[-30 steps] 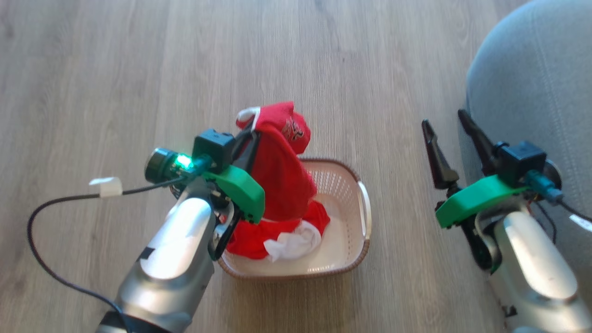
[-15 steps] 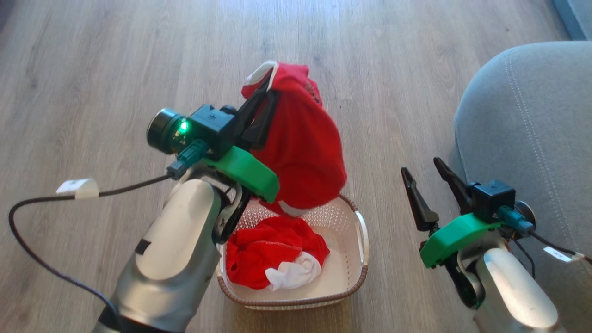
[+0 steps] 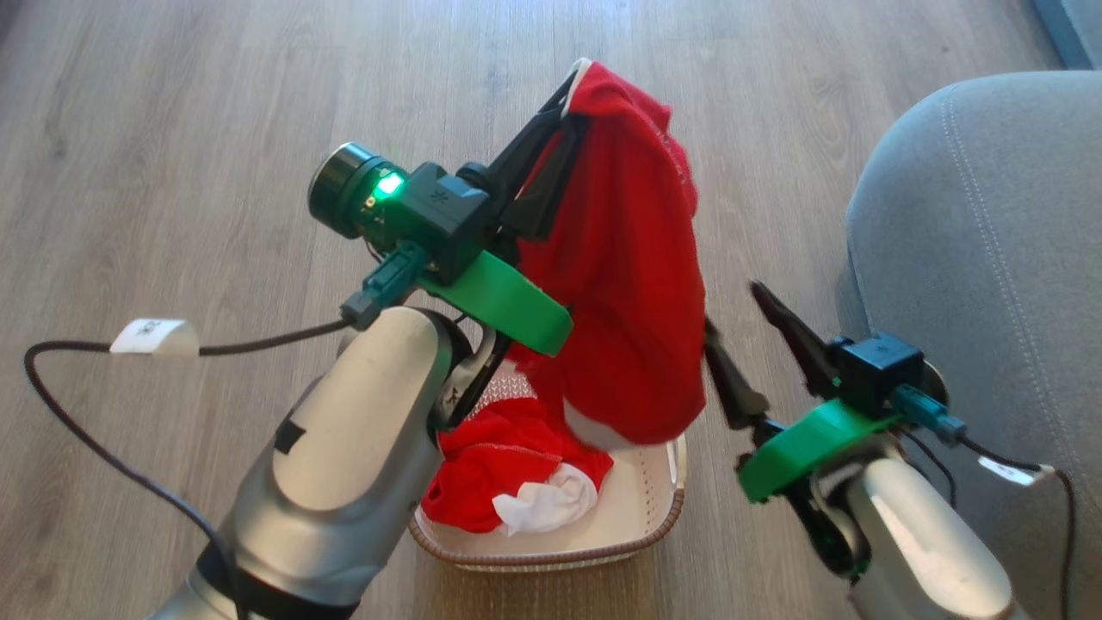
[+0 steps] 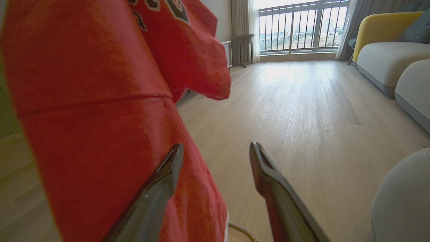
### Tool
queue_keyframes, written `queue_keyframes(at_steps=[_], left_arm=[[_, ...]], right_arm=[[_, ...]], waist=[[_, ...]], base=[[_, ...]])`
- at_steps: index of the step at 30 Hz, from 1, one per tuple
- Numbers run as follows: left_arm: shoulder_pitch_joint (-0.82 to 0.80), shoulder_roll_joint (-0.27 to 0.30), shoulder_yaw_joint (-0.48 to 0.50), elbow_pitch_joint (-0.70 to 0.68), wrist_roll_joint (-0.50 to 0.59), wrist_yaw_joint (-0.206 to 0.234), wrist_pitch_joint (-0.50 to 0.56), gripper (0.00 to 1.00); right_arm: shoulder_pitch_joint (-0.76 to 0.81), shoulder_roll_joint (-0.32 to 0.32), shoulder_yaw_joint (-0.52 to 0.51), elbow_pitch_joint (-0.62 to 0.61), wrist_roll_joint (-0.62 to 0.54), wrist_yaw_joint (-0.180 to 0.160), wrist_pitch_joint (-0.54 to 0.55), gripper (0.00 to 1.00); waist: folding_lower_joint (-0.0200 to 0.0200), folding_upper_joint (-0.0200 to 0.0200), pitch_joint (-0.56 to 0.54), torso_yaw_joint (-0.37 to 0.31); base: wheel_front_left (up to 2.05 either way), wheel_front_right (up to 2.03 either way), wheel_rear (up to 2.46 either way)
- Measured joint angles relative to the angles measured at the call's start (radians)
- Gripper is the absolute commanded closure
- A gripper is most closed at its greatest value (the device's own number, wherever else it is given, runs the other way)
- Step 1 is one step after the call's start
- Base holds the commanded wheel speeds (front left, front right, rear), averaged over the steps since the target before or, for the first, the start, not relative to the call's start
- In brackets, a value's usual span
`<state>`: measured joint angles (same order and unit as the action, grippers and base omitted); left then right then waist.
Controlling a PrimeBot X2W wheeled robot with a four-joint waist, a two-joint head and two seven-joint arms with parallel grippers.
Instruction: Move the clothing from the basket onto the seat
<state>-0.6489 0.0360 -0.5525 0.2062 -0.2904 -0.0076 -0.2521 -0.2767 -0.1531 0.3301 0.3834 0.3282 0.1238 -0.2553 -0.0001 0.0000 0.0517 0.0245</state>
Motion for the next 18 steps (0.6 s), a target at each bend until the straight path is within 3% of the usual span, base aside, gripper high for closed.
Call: queue_keyframes(at_steps=[8, 11, 18], left_arm=[[-0.005, 0.001, -0.051, -0.019, -0.009, 0.011, 0.000, 1.00], [-0.007, 0.001, -0.072, -0.024, -0.018, 0.011, 0.000, 1.00], [-0.014, 0.002, -0.115, -0.024, -0.029, 0.013, 0.000, 1.00]], right_arm=[[-0.094, -0.020, 0.184, -0.236, 0.043, 0.000, 0.000, 0.00], [-0.115, -0.029, 0.238, -0.218, 0.043, 0.000, 0.000, 0.00], [-0.169, -0.015, 0.309, -0.020, 0.011, 0.000, 0.000, 0.00]], waist=[[0.0000, 0.0000, 0.025, 0.008], [0.0001, 0.0000, 0.031, 0.015], [0.0001, 0.0000, 0.036, 0.034]], base=[[0.00, 0.00, 0.00], [0.00, 0.00, 0.00], [0.00, 0.00, 0.00]])
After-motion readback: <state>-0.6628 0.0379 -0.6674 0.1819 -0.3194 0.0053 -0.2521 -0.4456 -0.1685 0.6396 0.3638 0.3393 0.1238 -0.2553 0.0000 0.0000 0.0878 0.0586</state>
